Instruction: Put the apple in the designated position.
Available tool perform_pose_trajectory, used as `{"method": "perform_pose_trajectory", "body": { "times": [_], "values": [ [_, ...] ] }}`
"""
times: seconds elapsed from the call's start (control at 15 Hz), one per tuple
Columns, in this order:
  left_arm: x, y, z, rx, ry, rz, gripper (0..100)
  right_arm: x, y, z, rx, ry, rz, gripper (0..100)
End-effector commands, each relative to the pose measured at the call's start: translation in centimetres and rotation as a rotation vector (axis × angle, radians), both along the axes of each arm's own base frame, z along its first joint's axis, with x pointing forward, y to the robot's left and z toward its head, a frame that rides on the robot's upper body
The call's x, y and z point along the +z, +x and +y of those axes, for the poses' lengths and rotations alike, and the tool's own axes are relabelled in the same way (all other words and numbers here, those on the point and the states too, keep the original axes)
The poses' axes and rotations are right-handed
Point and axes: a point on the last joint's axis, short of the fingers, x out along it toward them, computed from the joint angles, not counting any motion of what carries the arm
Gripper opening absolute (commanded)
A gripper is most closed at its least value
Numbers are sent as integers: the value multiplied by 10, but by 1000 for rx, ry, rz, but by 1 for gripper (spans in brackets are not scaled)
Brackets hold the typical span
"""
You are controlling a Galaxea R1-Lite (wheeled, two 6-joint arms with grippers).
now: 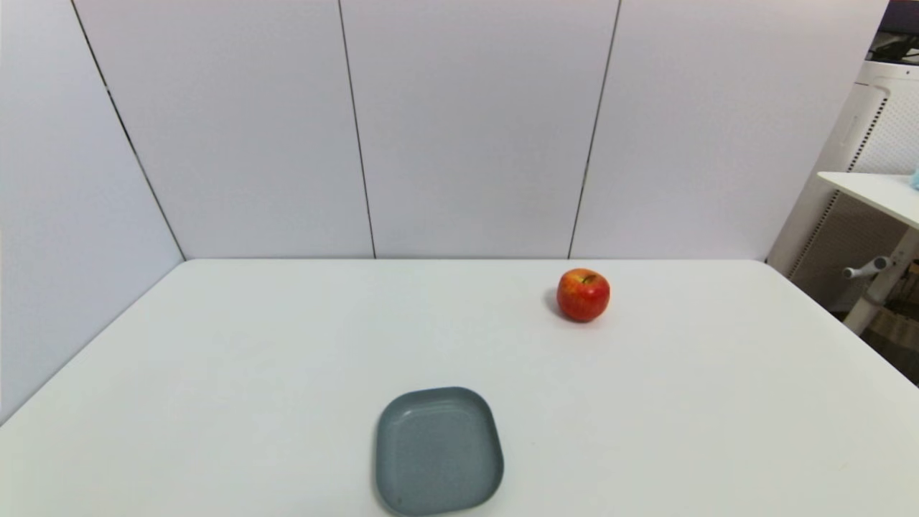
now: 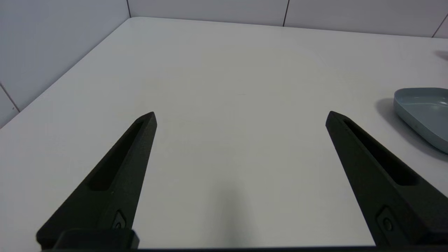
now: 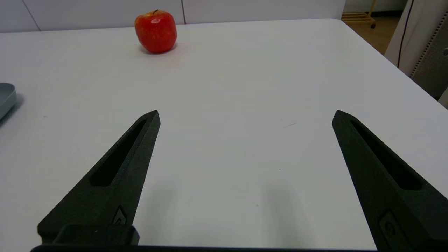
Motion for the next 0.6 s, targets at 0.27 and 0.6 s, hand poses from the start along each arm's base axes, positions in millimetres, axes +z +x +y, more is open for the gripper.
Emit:
{"method": "perform_pose_trajectory", "body": {
  "times": [0.27, 0.6],
  "values": [
    [0, 0, 0, 1, -1, -1, 100, 48, 30, 0, 39, -58, 186, 100],
    [0, 0, 0, -1, -1, -1, 100, 115, 132, 12, 167, -154, 391, 100]
  ]
}}
